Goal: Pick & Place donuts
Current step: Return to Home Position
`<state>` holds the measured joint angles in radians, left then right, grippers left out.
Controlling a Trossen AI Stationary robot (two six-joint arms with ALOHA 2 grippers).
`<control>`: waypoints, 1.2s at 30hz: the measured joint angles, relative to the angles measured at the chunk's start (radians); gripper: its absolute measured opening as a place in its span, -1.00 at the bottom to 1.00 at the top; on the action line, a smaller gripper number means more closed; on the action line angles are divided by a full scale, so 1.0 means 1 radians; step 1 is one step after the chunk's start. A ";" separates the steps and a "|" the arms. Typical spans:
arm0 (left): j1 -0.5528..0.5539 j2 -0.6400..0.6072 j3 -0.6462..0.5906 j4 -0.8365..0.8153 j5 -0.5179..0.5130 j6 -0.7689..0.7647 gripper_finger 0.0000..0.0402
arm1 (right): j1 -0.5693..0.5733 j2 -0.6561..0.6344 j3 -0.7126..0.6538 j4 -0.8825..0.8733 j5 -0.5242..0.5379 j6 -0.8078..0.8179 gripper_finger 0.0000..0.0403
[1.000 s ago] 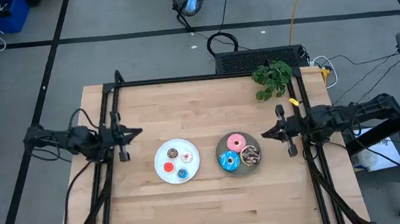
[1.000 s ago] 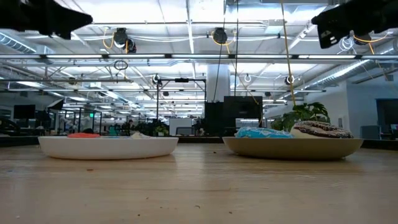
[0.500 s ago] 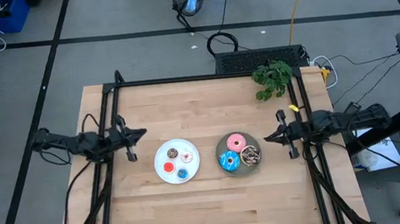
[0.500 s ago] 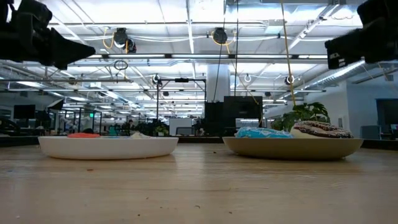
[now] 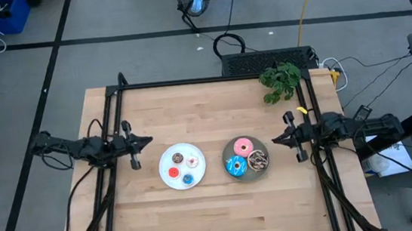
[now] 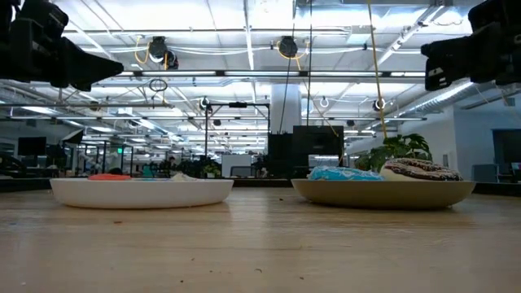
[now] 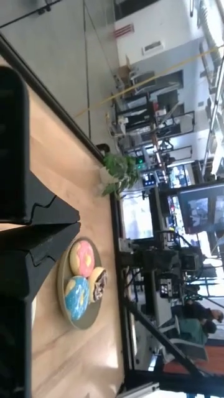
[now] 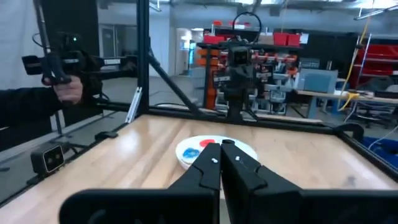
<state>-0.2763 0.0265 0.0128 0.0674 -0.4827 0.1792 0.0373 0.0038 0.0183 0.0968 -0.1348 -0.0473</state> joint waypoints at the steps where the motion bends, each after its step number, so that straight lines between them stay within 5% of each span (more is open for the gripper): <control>1: 0.000 0.000 0.000 0.000 0.000 -0.001 -1.00 | -0.004 0.000 0.000 -0.003 0.000 0.000 -1.00; 36: 0.055 0.106 -0.002 0.012 -0.017 -0.001 -0.79 | -0.019 0.001 -0.003 -0.034 0.002 0.009 -1.00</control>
<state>-0.2218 0.1326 0.0109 0.0795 -0.4999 0.1782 0.0185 0.0048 0.0151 0.0624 -0.1326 -0.0387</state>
